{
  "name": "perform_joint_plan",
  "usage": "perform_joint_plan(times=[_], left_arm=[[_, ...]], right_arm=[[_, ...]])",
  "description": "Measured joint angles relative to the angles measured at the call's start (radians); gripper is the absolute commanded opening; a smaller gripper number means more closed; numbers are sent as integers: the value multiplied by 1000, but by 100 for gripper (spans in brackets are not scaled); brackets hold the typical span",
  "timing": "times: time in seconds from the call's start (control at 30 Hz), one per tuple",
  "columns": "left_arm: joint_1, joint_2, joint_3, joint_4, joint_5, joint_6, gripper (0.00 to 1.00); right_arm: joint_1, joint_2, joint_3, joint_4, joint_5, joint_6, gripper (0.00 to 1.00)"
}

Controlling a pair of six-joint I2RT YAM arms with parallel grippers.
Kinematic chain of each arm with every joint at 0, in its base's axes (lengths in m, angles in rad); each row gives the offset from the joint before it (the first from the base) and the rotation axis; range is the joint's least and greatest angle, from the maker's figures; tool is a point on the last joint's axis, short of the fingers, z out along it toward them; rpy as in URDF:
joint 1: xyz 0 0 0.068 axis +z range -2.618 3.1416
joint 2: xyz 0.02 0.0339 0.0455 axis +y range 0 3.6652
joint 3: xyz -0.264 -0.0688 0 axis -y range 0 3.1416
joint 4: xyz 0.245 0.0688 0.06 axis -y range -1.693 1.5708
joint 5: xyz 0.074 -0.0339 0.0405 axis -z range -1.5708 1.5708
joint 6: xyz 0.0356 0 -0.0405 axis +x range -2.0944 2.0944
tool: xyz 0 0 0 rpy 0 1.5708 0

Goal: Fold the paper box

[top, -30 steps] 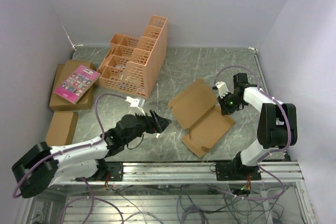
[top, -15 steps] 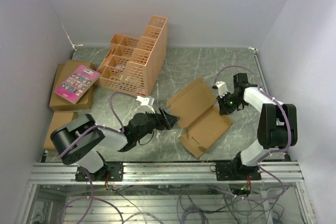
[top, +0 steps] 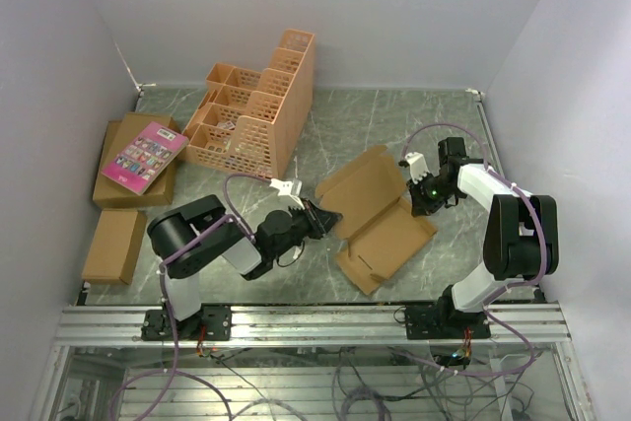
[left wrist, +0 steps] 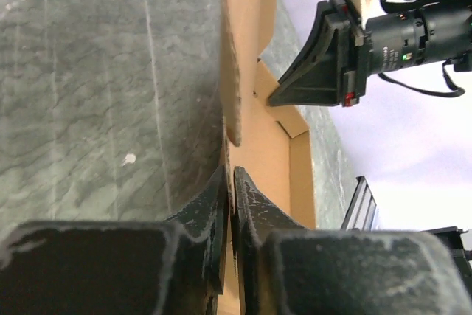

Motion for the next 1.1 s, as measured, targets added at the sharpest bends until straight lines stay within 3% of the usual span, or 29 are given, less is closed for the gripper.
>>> perform_joint_plan(times=[0.57, 0.63, 0.7, 0.93, 1.1], left_arm=[[-32, -75, 35, -89, -4, 68, 7], [-36, -79, 38, -98, -4, 74, 7], [-41, -83, 39, -111, -4, 80, 7], [-46, -101, 55, -166, -2, 106, 7], [-48, -111, 55, -182, 0, 112, 7]], right_arm=[[7, -73, -63, 53, 80, 19, 18], [8, -79, -76, 63, 93, 18, 16], [11, -87, -94, 74, 105, 17, 0], [51, -126, -151, 139, 182, 34, 0], [83, -158, -182, 171, 230, 39, 20]])
